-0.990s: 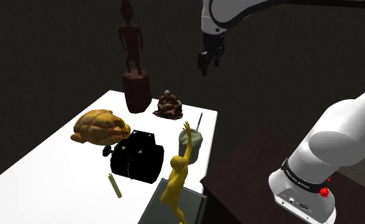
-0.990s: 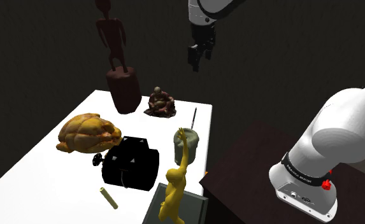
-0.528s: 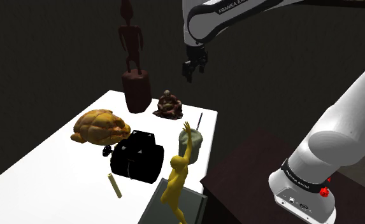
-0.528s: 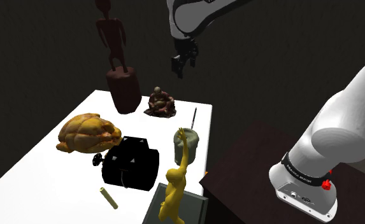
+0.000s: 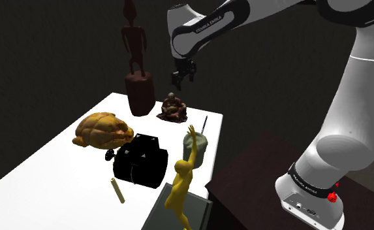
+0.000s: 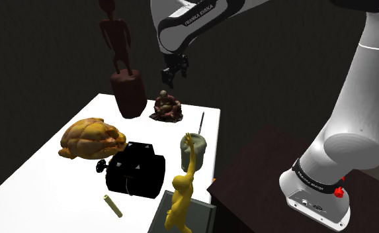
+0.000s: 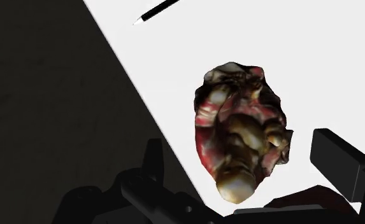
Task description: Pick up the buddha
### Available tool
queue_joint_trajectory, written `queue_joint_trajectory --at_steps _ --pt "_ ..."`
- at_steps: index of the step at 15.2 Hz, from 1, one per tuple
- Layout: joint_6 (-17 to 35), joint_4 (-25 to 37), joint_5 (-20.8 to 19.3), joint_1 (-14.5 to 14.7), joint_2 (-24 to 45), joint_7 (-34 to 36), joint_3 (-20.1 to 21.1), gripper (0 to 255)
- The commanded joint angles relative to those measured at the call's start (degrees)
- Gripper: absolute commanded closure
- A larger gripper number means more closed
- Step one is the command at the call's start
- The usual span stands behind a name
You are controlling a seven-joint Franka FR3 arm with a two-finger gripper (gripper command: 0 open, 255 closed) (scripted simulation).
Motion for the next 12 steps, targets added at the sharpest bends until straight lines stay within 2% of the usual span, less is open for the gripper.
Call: queue_joint_trajectory --at_steps 1,8,12 --pt "-0.06 4.81 -0.90 0.47 5.12 0.80 -0.18 0" --pt "-2.52 23.52 -2.77 2.73 22.39 2.11 -1.25 0" --pt "-1.00 23.56 -3.09 2.88 24.00 2.51 -1.49 0"
